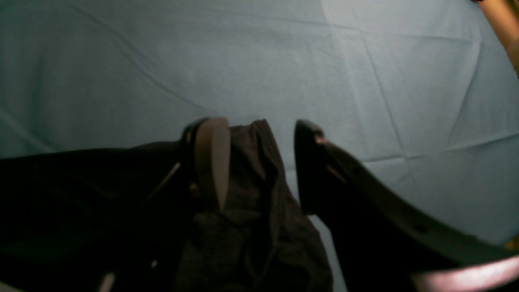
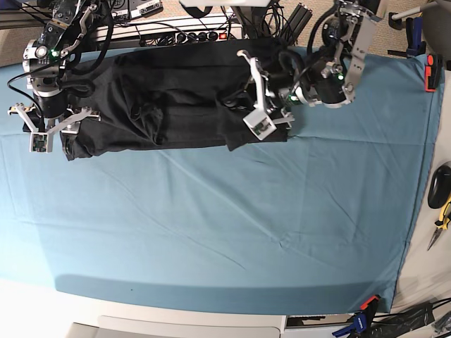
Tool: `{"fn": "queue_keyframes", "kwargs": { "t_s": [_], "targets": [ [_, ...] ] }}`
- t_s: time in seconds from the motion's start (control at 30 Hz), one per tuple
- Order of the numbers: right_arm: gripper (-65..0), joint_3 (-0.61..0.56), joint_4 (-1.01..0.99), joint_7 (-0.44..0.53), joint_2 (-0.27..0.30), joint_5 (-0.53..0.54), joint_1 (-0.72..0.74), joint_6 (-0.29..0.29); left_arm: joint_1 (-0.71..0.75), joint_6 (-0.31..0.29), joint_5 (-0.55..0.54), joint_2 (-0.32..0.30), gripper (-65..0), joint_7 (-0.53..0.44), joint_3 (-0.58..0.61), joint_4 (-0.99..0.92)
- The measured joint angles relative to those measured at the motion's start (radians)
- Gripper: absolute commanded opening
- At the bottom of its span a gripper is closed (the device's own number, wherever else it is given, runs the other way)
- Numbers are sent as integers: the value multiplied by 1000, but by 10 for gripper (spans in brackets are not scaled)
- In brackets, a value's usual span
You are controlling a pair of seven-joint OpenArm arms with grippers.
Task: Fold the T-shirt properly
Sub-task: 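Fold the held strip end with the left gripper toward the right gripper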
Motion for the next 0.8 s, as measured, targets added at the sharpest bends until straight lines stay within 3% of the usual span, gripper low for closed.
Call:
{"fn": "queue_keyframes", "kwargs": {
  "t_s": [0.3,0.57,0.8],
  "targets": [
    [-384,0,-66,3,0,2,0,0,0,0,5,21,-650,-19,0,0],
    [-384,0,-201,16,0,1,18,-3,-3,0,0,90,-650,-25,0,-60],
    [-384,0,-216,20,0,8,40,-4,-14,0,-14,95,-650,-23,0,-79]
  ]
}}
